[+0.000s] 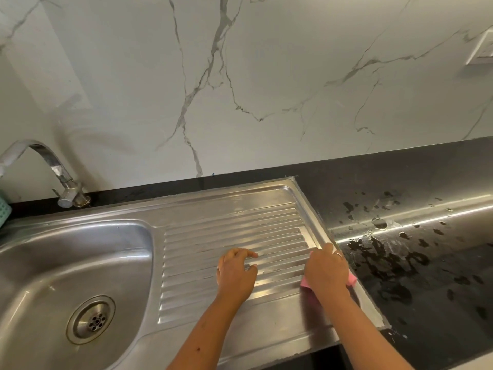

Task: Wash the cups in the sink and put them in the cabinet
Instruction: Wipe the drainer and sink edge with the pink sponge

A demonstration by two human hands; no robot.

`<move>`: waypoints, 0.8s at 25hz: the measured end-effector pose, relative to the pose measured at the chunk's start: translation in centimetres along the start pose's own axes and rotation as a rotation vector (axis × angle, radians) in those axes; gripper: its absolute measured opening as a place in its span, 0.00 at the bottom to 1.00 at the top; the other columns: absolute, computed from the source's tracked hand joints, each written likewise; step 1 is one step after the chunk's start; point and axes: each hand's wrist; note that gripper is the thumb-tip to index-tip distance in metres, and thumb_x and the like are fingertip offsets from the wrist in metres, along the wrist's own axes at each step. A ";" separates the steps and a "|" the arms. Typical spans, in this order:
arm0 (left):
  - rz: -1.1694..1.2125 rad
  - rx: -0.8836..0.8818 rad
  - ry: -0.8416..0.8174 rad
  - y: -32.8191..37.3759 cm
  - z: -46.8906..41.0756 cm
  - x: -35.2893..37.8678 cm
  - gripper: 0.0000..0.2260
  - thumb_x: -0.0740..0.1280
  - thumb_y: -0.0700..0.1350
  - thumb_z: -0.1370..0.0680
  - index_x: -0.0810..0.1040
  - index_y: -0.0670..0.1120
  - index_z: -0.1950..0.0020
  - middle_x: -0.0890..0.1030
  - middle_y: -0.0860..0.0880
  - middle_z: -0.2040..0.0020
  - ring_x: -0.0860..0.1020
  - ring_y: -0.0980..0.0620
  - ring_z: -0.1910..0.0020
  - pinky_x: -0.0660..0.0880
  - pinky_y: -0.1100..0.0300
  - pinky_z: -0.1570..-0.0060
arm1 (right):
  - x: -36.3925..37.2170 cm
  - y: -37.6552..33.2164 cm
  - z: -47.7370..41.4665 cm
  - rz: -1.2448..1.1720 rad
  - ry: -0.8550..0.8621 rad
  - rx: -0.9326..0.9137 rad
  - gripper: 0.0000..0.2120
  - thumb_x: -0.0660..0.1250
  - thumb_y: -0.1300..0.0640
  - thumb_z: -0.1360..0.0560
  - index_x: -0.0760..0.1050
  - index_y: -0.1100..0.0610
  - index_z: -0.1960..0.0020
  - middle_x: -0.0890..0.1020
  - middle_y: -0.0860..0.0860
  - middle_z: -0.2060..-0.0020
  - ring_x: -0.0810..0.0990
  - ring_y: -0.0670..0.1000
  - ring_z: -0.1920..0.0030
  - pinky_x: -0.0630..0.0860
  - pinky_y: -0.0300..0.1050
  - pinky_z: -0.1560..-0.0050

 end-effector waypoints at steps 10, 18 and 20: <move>0.024 -0.080 0.074 -3.9 0.6 -4.2 0.10 0.66 0.41 0.24 0.77 0.56 0.48 0.70 0.56 0.43 0.64 0.51 0.34 0.62 0.56 0.32 | 4.7 -5.3 0.2 -0.316 0.253 -0.210 0.20 0.56 0.48 0.23 0.74 0.56 0.37 0.79 0.52 0.42 0.77 0.55 0.41 0.71 0.55 0.40; 0.056 -0.110 0.177 -7.9 1.2 -7.6 0.12 0.66 0.40 0.25 0.77 0.58 0.51 0.72 0.56 0.45 0.69 0.50 0.37 0.66 0.57 0.34 | 4.7 -12.0 3.0 -0.349 0.289 -0.261 0.17 0.61 0.54 0.23 0.73 0.55 0.36 0.77 0.52 0.39 0.74 0.55 0.37 0.68 0.54 0.37; 0.020 -0.150 0.203 -9.0 1.6 -8.8 0.11 0.66 0.41 0.25 0.78 0.56 0.47 0.74 0.54 0.42 0.68 0.50 0.36 0.64 0.60 0.35 | 4.6 -15.9 5.0 -0.385 0.242 -0.345 0.18 0.59 0.54 0.23 0.72 0.54 0.34 0.76 0.51 0.37 0.73 0.53 0.35 0.67 0.53 0.36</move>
Point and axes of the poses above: each hand's wrist, its own z-axis away from the middle knuckle, its own x-axis out of the palm, y = z × x
